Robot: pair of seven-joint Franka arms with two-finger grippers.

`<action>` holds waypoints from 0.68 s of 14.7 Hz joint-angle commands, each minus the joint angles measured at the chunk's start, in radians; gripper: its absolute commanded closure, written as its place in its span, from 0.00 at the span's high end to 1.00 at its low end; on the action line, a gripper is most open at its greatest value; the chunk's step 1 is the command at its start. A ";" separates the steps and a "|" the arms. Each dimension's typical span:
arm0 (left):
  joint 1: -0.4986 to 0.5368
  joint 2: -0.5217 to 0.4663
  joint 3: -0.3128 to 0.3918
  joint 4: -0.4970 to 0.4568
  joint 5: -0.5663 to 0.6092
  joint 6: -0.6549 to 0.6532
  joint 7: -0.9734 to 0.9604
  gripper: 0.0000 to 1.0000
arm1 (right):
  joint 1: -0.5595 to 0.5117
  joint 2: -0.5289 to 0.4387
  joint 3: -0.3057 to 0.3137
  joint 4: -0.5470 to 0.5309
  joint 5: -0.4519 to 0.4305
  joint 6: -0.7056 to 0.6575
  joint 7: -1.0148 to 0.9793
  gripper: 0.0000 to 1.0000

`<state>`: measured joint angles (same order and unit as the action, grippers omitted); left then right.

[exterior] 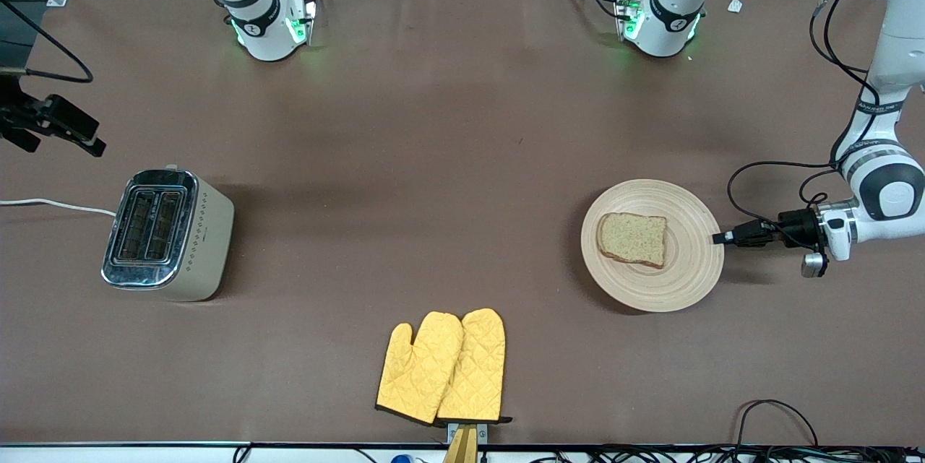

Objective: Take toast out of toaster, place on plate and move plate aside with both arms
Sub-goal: 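Slide the plate with the left gripper away from the toaster, then open the left gripper and draw it back from the plate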

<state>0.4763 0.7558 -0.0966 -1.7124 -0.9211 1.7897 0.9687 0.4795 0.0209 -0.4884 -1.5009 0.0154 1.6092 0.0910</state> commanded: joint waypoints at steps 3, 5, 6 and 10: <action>0.044 0.036 -0.017 0.013 -0.004 -0.035 0.018 0.17 | -0.158 0.008 0.130 0.005 -0.011 -0.012 -0.063 1.00; 0.045 0.034 -0.015 0.014 -0.004 -0.035 0.018 0.98 | -0.264 0.008 0.236 0.005 -0.015 -0.011 -0.066 1.00; 0.044 0.028 -0.006 0.028 0.005 -0.035 0.013 1.00 | -0.300 0.008 0.272 0.004 -0.015 -0.011 -0.065 1.00; 0.045 -0.007 -0.011 0.229 0.342 -0.036 -0.089 1.00 | -0.423 0.008 0.409 0.004 -0.017 -0.011 -0.063 1.00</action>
<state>0.5180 0.7880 -0.1015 -1.5878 -0.7271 1.7754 0.9508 0.1073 0.0351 -0.1325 -1.5006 0.0150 1.6084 0.0344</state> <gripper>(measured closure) 0.251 0.000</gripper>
